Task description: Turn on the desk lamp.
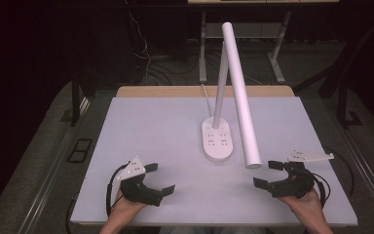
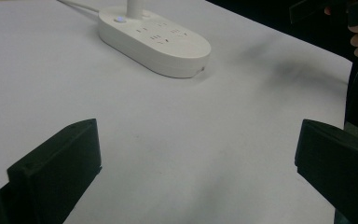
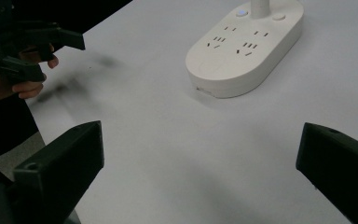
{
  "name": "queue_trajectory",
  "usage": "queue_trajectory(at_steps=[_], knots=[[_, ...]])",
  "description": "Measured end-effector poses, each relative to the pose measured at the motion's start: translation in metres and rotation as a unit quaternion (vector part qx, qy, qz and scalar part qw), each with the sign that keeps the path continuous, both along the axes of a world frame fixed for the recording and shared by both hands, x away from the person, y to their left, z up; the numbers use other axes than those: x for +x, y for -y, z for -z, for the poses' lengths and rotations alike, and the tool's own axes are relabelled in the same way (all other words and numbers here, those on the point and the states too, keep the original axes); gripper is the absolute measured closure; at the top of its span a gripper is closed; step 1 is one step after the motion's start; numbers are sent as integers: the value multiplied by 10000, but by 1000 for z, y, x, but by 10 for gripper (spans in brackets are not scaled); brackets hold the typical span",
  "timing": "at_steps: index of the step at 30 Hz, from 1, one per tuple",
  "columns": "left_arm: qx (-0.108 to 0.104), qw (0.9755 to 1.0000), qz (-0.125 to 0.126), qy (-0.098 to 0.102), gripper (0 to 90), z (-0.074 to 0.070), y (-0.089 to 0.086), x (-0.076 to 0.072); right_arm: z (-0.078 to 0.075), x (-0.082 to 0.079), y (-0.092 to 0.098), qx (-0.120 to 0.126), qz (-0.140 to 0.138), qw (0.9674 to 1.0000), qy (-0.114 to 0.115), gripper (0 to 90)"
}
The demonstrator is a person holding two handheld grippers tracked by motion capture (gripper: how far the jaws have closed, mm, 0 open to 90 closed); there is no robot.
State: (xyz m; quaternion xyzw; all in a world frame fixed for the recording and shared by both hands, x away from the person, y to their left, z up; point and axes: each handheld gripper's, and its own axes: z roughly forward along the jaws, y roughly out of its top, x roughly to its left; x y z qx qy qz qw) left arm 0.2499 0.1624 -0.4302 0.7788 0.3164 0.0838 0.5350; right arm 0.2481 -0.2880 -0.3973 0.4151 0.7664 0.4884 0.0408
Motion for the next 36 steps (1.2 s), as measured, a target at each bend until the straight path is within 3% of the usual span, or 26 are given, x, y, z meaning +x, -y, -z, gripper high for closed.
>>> queue_trajectory(at_steps=[17, 36], knots=[[-3, 10000, -84, 3, 0, 0, -2, -1, -14, 14, 3, 9, -112, 9999, -41, 1], [3, 10000, -90, -10, 0, 0, -2, -1, -28, 48, -5, -14, -155, 9999, -25, 1]])
